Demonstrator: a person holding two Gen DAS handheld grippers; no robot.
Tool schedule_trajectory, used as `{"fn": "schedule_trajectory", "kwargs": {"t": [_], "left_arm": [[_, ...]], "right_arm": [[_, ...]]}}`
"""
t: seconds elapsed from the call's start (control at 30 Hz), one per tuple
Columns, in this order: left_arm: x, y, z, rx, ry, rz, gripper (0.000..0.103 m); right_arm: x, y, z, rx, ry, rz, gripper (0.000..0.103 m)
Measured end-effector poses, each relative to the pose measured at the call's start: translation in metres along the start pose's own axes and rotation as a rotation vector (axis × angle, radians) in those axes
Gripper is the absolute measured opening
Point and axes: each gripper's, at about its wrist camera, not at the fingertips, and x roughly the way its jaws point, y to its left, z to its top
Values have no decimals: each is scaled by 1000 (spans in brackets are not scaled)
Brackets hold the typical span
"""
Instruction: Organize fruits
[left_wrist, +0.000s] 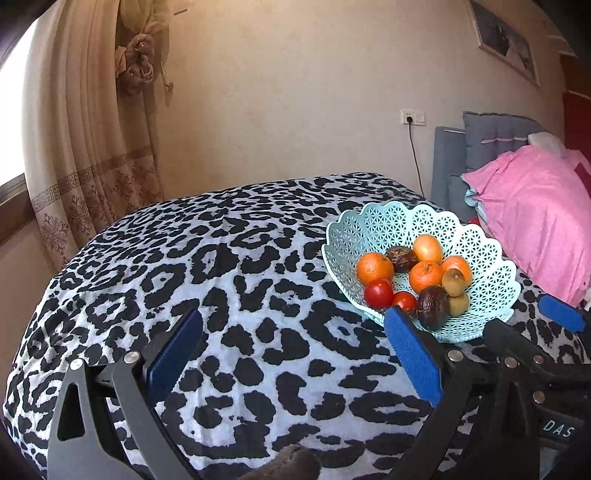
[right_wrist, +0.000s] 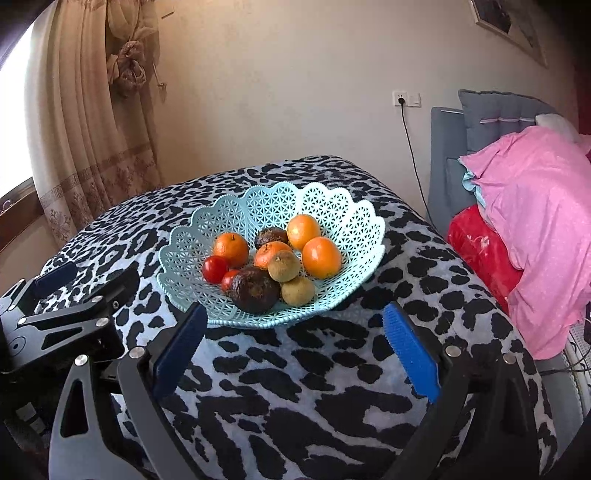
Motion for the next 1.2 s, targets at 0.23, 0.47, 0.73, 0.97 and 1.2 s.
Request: {"fn": "schedule_trajectory", "kwargs": {"t": [0.23, 0.47, 0.73, 0.97, 1.2], "left_arm": [[4, -2, -4, 7, 15, 4, 98], [7, -5, -6, 26, 23, 14, 98], [8, -6, -6, 24, 28, 17, 98], [8, -4, -6, 16, 30, 16, 98], [7, -4, -6, 16, 26, 18, 98]], "right_arm": [[4, -6, -2, 29, 6, -16, 97], [6, -6, -2, 34, 12, -17, 98], [6, -6, -2, 25, 9, -19, 98], [7, -2, -3, 7, 13, -13, 98], [8, -2, -3, 6, 14, -13, 98]]}}
